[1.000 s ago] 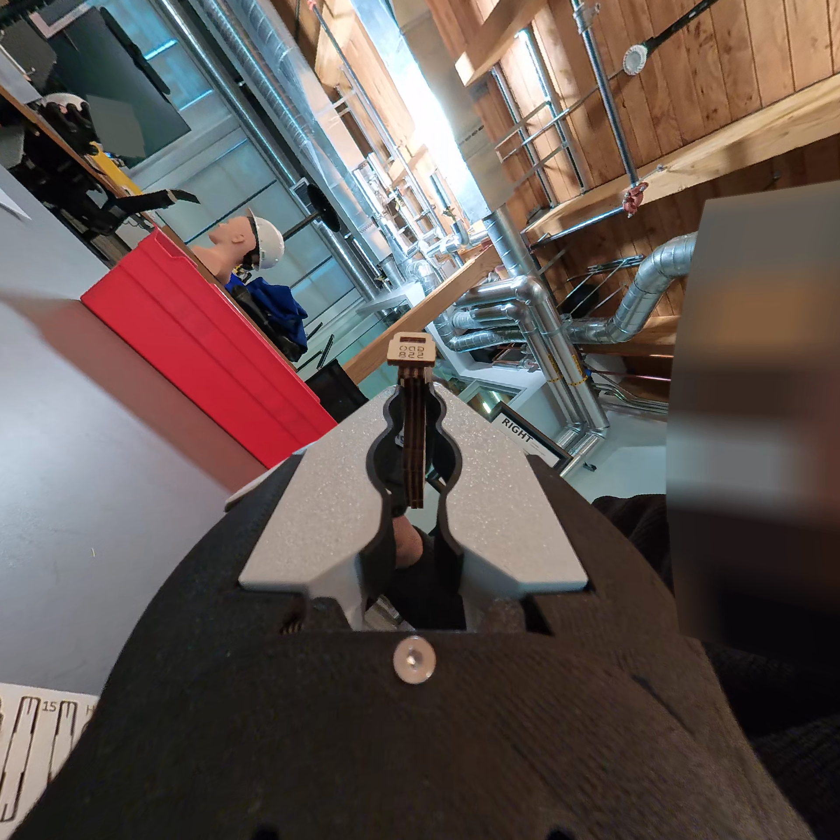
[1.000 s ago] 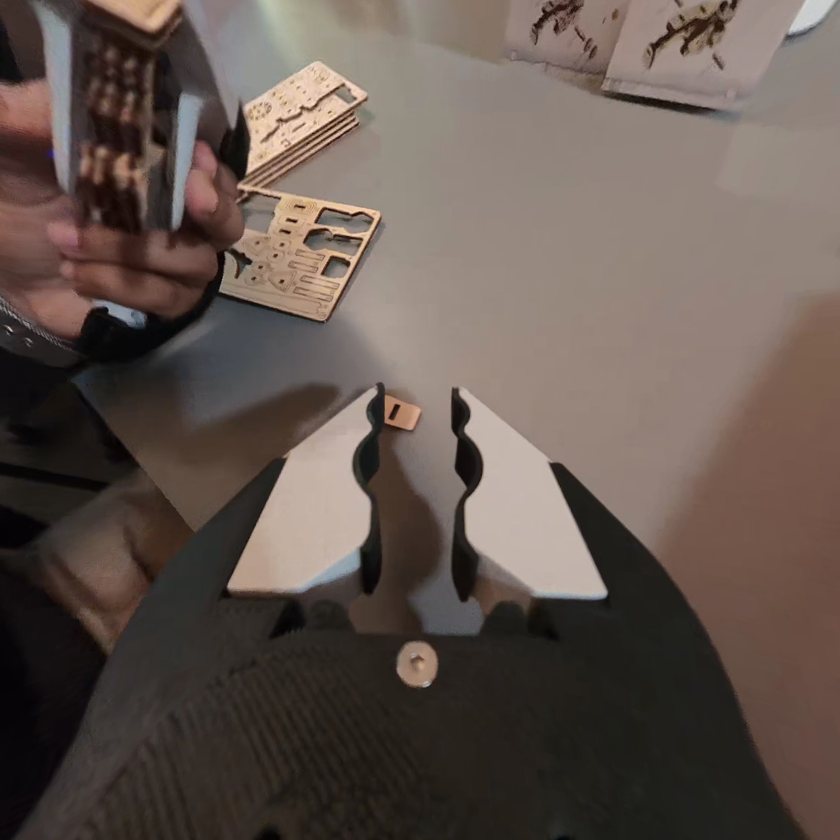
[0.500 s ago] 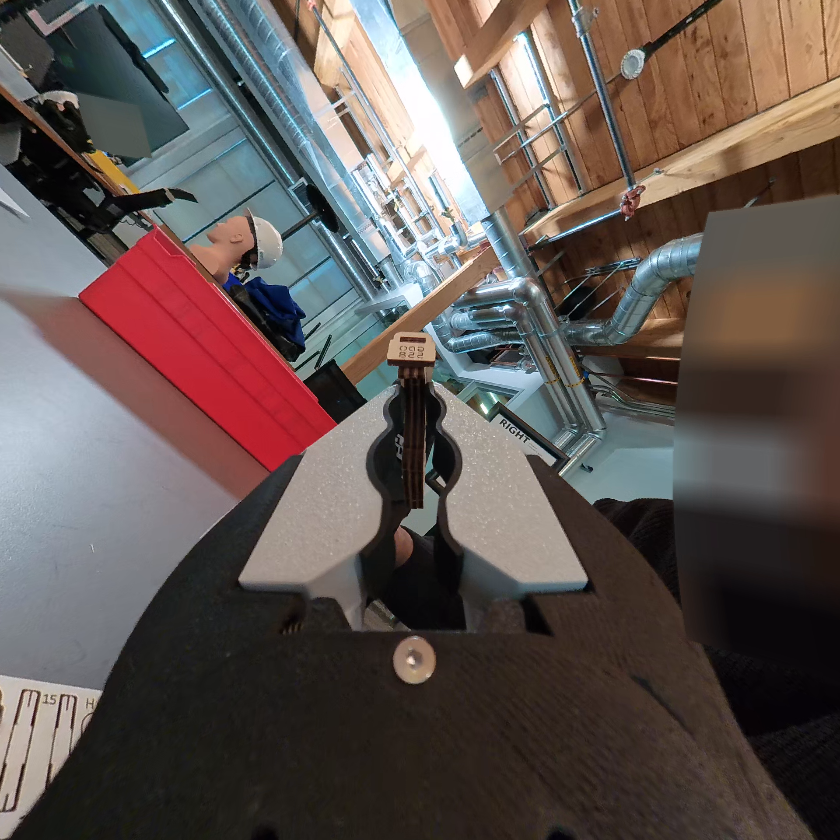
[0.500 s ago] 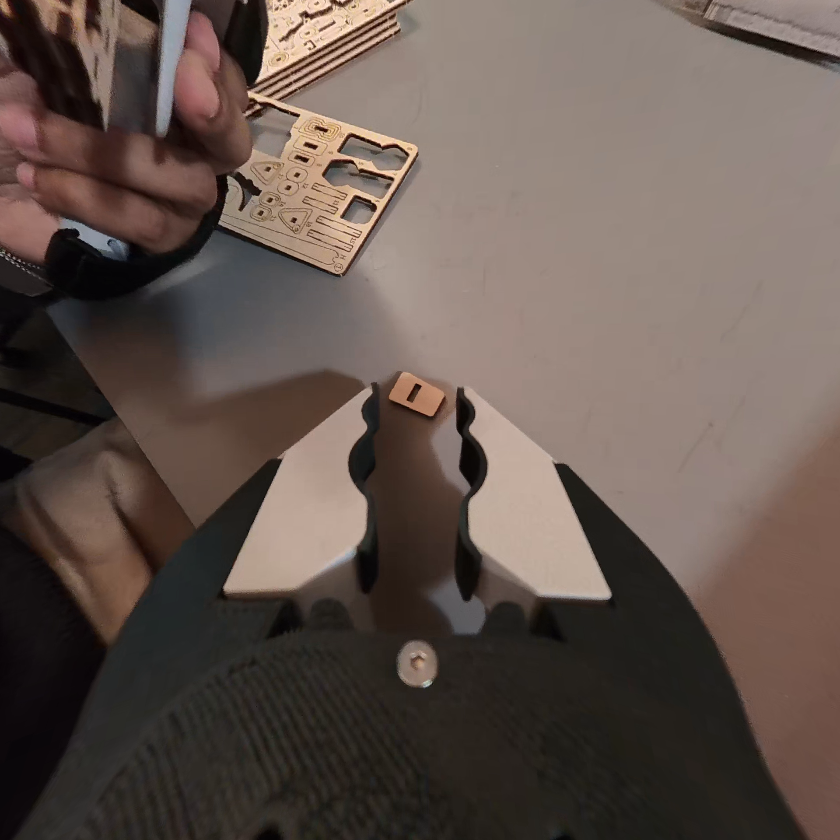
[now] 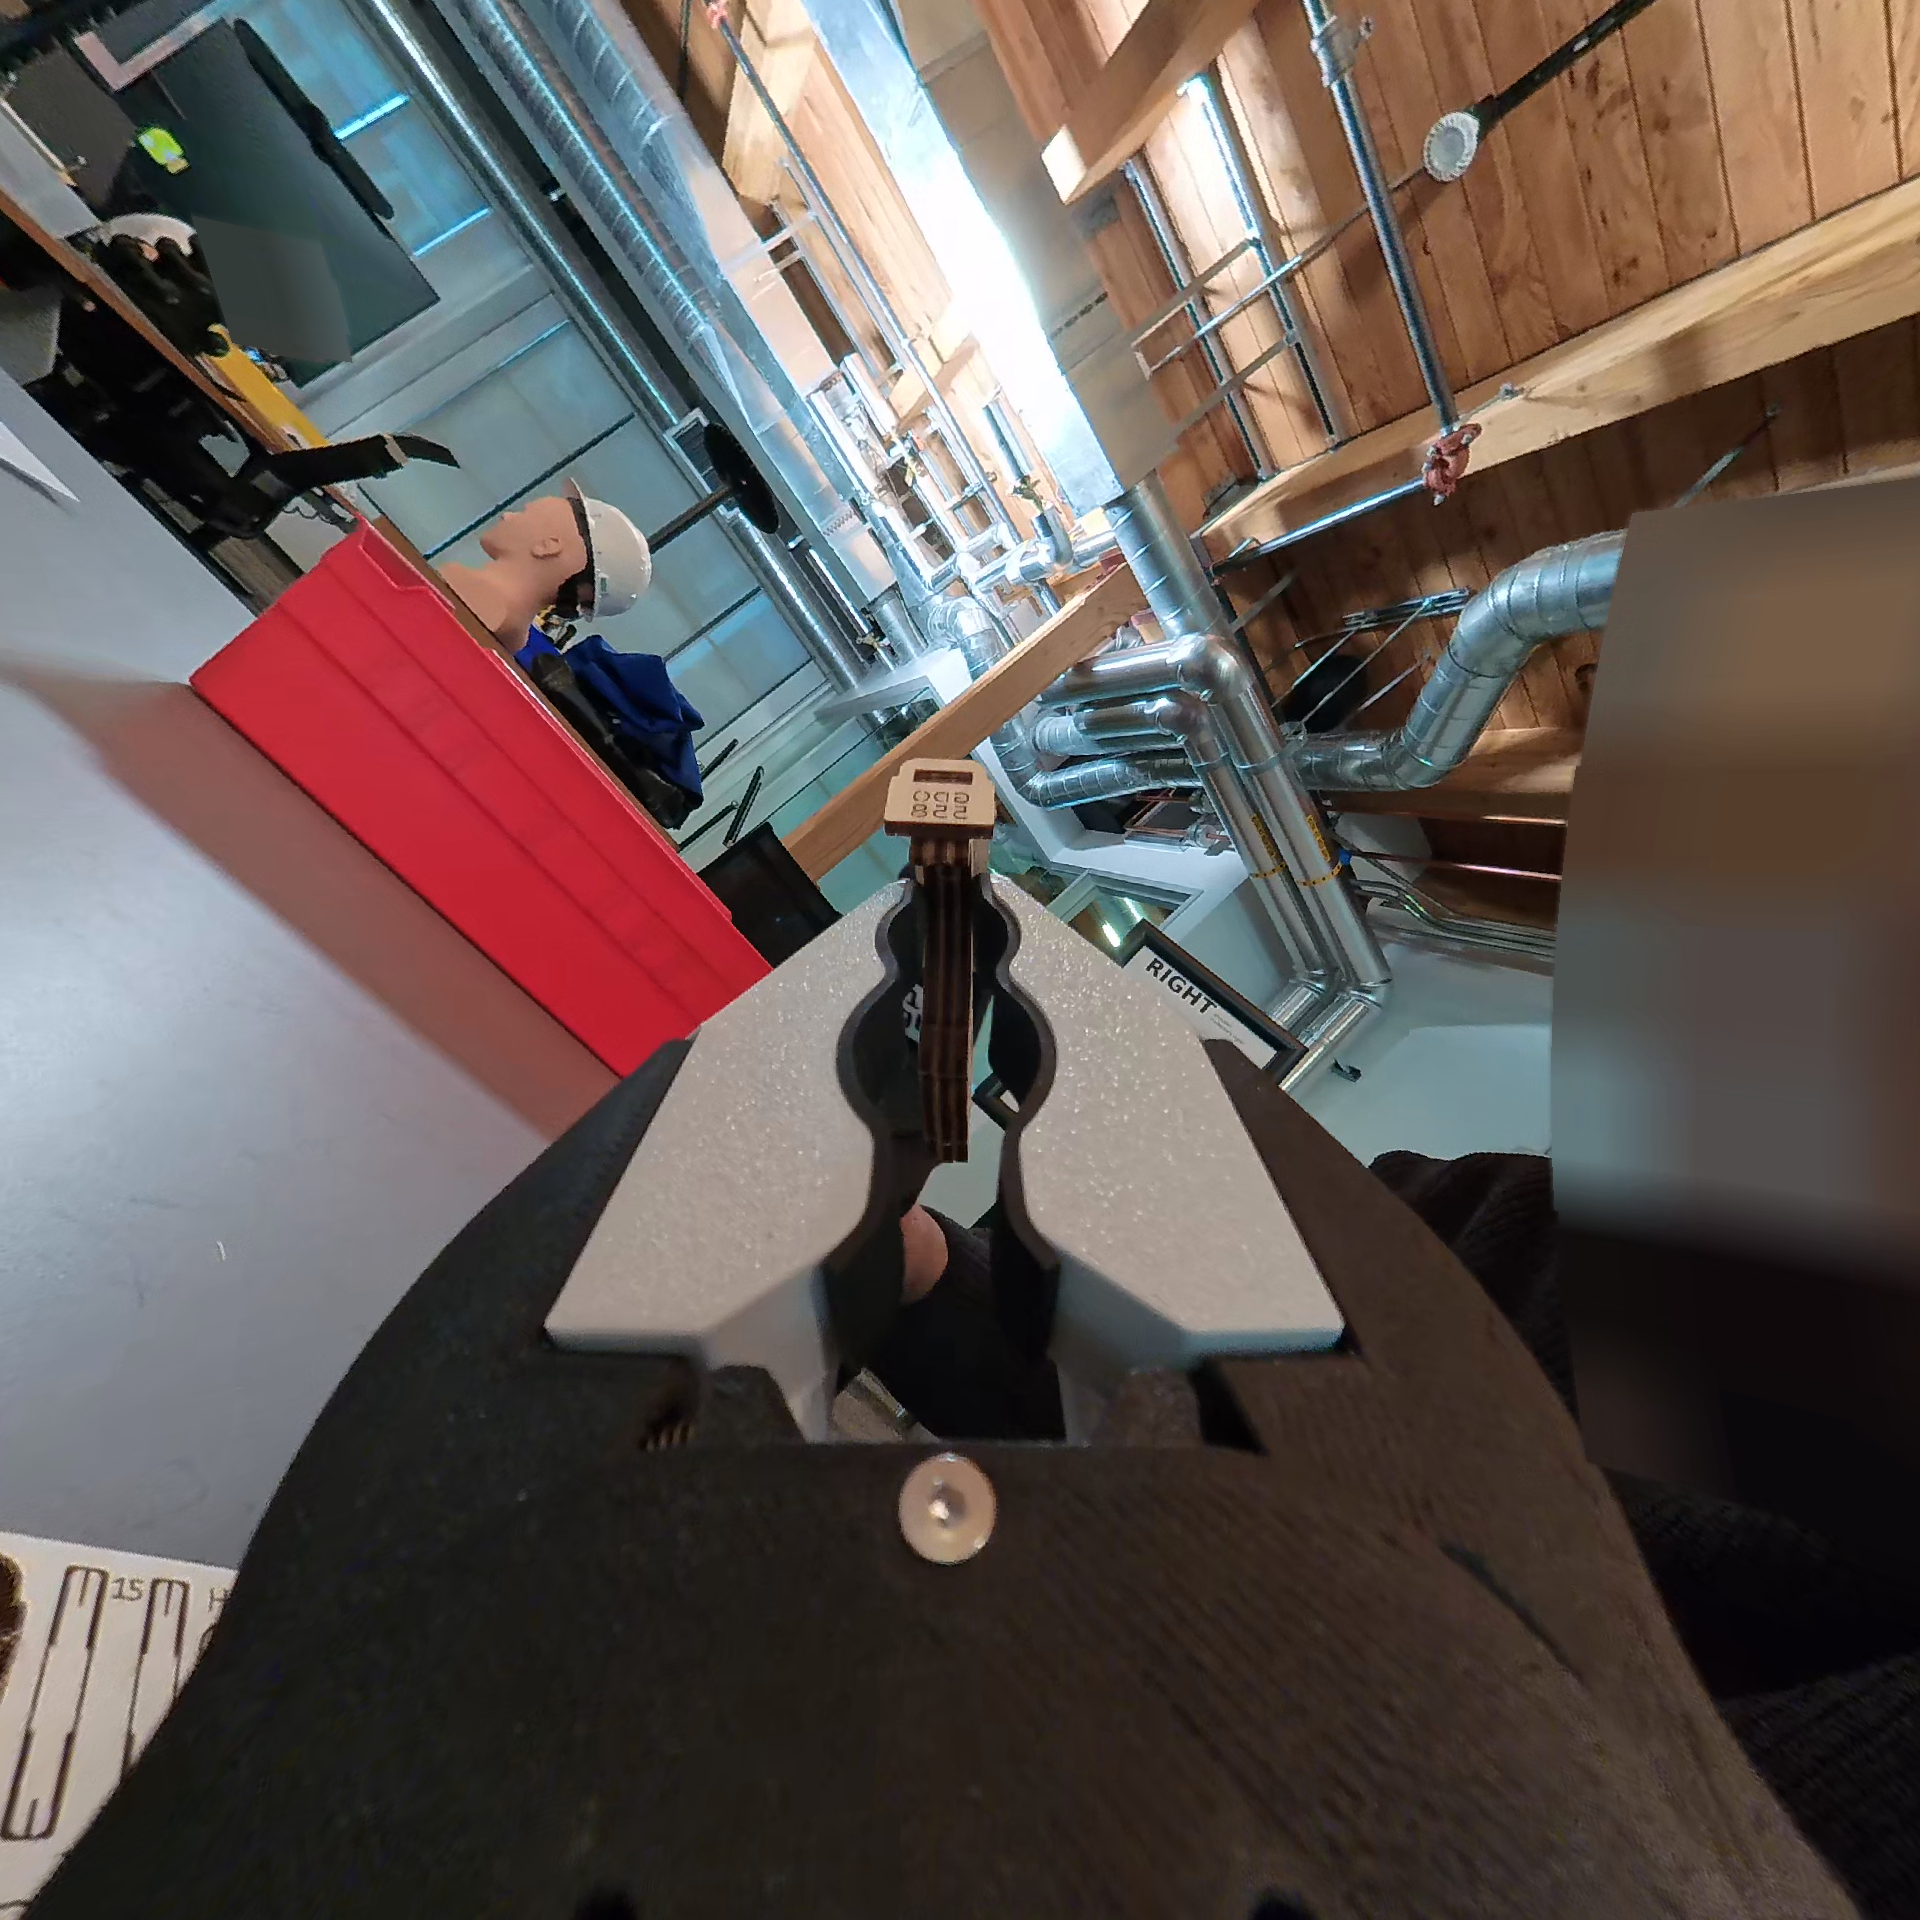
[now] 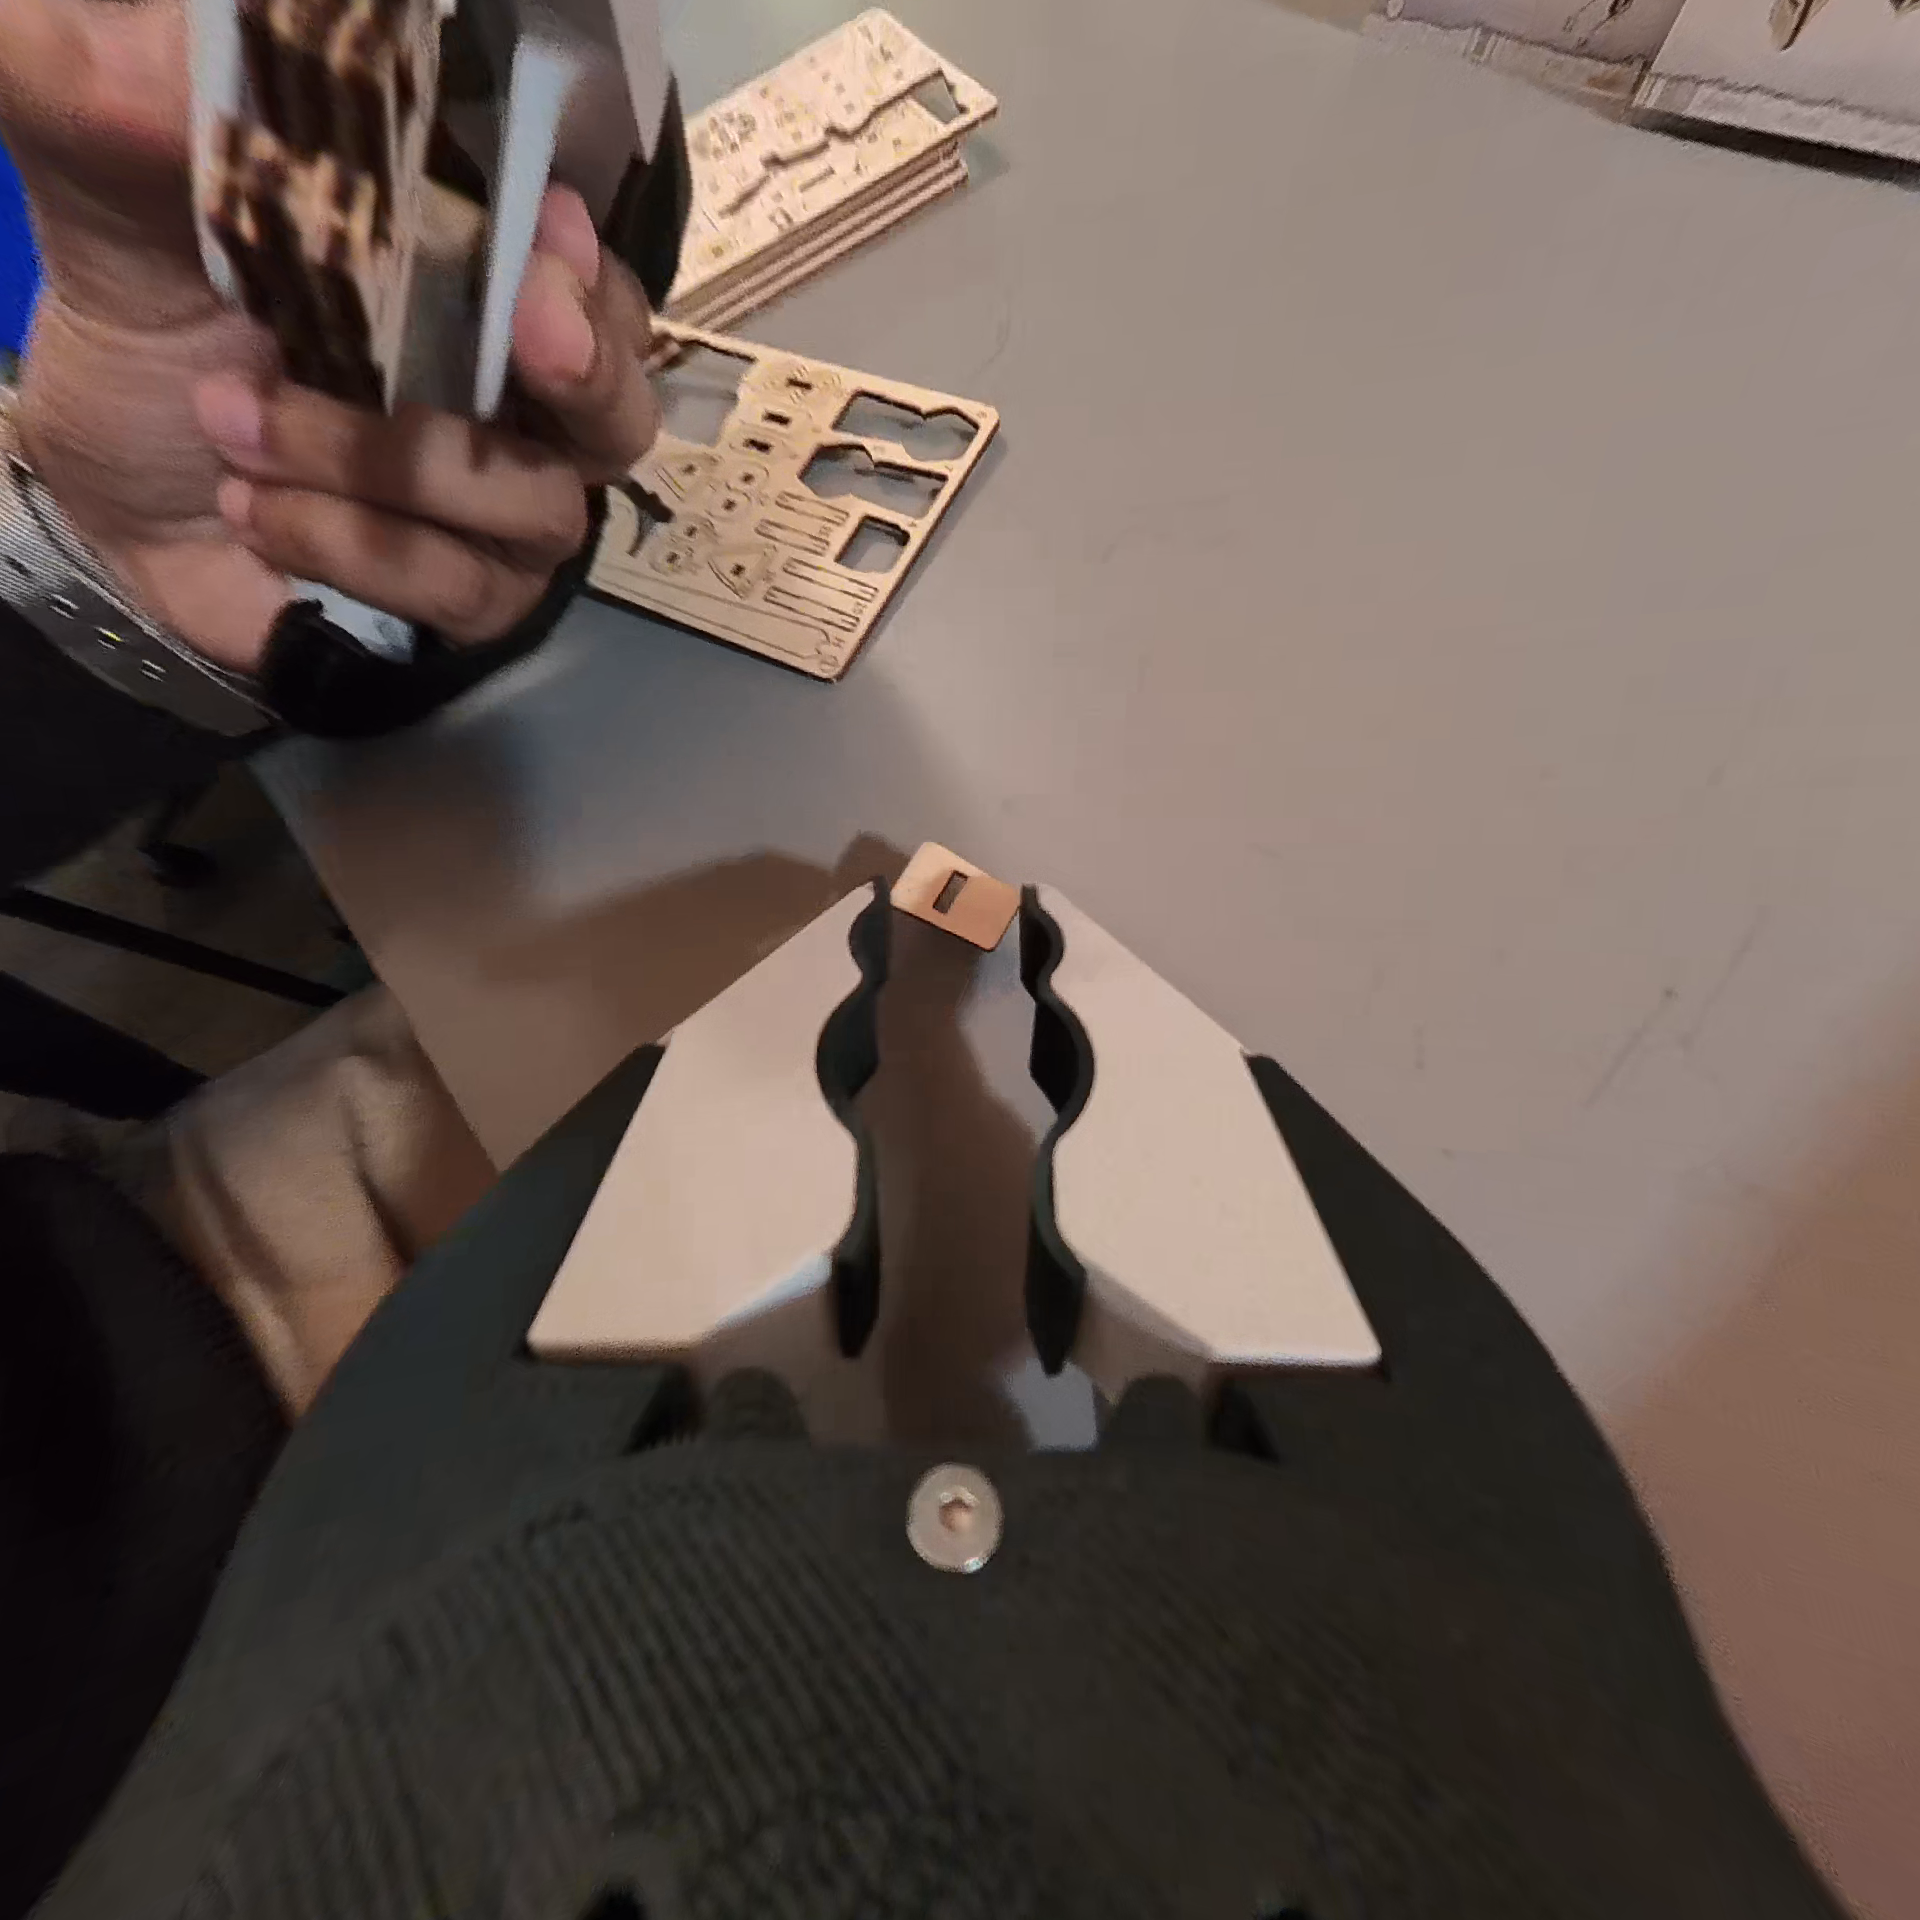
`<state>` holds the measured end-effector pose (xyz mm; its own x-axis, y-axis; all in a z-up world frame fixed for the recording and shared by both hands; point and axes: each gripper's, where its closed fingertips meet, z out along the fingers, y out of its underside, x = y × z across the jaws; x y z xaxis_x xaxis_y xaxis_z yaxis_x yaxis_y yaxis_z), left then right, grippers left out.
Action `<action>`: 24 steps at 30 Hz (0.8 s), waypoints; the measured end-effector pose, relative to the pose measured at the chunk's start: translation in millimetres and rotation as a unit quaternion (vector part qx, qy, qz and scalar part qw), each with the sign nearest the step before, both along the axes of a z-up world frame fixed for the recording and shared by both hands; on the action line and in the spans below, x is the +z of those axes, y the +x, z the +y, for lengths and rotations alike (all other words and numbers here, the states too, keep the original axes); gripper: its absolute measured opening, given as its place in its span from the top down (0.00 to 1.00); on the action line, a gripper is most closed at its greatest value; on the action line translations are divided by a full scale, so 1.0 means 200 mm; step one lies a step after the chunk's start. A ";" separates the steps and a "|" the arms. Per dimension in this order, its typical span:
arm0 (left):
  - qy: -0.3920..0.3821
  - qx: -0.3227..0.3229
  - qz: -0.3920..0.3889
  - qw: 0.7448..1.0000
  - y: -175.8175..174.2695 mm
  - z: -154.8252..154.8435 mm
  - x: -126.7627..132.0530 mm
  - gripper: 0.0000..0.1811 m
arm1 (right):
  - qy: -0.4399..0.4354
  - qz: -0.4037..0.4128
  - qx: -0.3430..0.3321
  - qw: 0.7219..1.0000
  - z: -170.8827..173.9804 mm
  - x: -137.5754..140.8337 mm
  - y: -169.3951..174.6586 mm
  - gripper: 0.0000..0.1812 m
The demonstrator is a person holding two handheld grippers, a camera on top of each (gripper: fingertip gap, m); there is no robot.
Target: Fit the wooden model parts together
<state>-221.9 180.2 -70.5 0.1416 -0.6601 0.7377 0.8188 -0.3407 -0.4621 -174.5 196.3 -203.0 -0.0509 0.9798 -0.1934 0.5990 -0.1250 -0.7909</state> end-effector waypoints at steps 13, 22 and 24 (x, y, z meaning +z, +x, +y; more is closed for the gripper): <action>-0.009 -0.011 -0.008 1.000 0.01 0.01 -0.02 0.96 | 0.079 0.118 -0.087 0.986 0.22 0.21 0.01 0.87; -0.013 -0.012 -0.012 1.000 0.02 0.02 -0.02 0.96 | 0.449 -0.063 -0.115 0.884 0.40 0.02 0.09 0.86; -0.013 -0.012 -0.014 1.000 0.01 0.02 -0.02 0.96 | 0.477 -0.073 -0.097 0.870 0.36 0.01 0.07 0.86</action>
